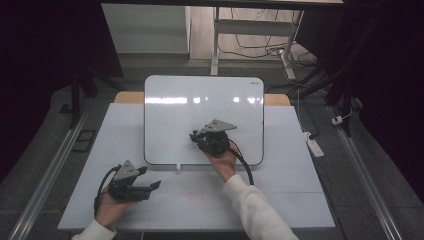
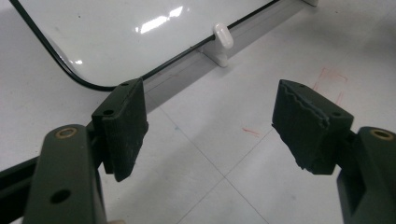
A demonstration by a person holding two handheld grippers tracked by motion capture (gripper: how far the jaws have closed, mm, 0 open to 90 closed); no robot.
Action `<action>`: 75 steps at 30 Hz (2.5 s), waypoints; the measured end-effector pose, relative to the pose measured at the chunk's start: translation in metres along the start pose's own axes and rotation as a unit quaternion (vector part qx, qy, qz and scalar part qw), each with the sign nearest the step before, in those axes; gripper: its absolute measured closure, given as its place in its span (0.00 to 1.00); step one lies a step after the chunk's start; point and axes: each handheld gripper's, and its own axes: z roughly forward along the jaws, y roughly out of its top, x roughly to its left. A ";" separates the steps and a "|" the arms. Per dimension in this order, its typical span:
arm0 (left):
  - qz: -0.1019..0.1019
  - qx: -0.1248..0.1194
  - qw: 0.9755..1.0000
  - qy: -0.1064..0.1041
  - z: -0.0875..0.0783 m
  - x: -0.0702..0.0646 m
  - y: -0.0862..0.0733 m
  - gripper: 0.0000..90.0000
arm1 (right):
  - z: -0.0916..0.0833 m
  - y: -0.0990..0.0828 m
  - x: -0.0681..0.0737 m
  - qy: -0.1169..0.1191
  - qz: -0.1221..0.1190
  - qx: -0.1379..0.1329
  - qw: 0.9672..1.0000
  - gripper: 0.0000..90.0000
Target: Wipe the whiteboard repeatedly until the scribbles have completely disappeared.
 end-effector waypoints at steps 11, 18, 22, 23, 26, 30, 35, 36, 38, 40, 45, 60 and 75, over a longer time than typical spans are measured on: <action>-0.003 0.001 1.000 -0.002 0.001 0.001 0.000 0.30 | -0.002 -0.003 0.002 0.004 0.003 0.008 1.000 0.86; -0.001 0.000 1.000 -0.003 0.001 0.000 0.000 0.30 | -0.008 -0.004 -0.001 -0.010 -0.021 0.013 1.000 0.86; -0.002 0.004 1.000 -0.003 0.003 0.001 0.001 0.30 | -0.001 -0.013 0.017 0.024 -0.045 0.043 0.998 0.86; -0.002 0.005 1.000 -0.004 0.004 0.001 0.001 0.30 | 0.002 -0.017 0.025 0.032 -0.072 0.057 0.995 0.86; 0.000 0.003 1.000 -0.003 0.002 0.000 0.001 0.30 | -0.003 -0.012 0.014 0.011 -0.056 0.034 0.998 0.86; -0.003 0.001 1.000 -0.003 0.002 0.000 0.001 0.30 | -0.012 -0.009 0.002 -0.016 -0.020 0.012 1.000 0.86; -0.001 0.002 1.000 -0.003 0.002 0.000 0.001 0.30 | -0.015 -0.013 0.002 -0.007 -0.034 0.024 0.999 0.86; -0.002 0.001 1.000 -0.003 0.002 0.000 0.001 0.30 | -0.015 -0.013 0.002 -0.007 -0.034 0.024 0.999 0.86; -0.002 0.000 1.000 -0.003 0.002 -0.001 0.001 0.30 | -0.019 -0.014 0.000 -0.027 -0.017 0.008 0.999 0.86; -0.002 0.002 1.000 -0.003 0.003 0.000 0.001 0.30 | -0.015 -0.016 0.007 -0.012 -0.036 0.026 0.999 0.86; -0.001 0.001 1.000 -0.002 0.001 -0.001 0.001 0.30 | -0.021 -0.009 -0.010 -0.034 -0.016 -0.002 0.999 0.86; -0.002 0.004 1.000 -0.004 0.004 0.000 0.001 0.30 | -0.006 -0.007 0.010 -0.007 -0.066 0.027 0.997 0.86; -0.002 0.002 1.000 -0.004 0.003 0.000 0.001 0.30 | 0.002 0.006 0.001 -0.016 -0.027 0.001 1.000 0.86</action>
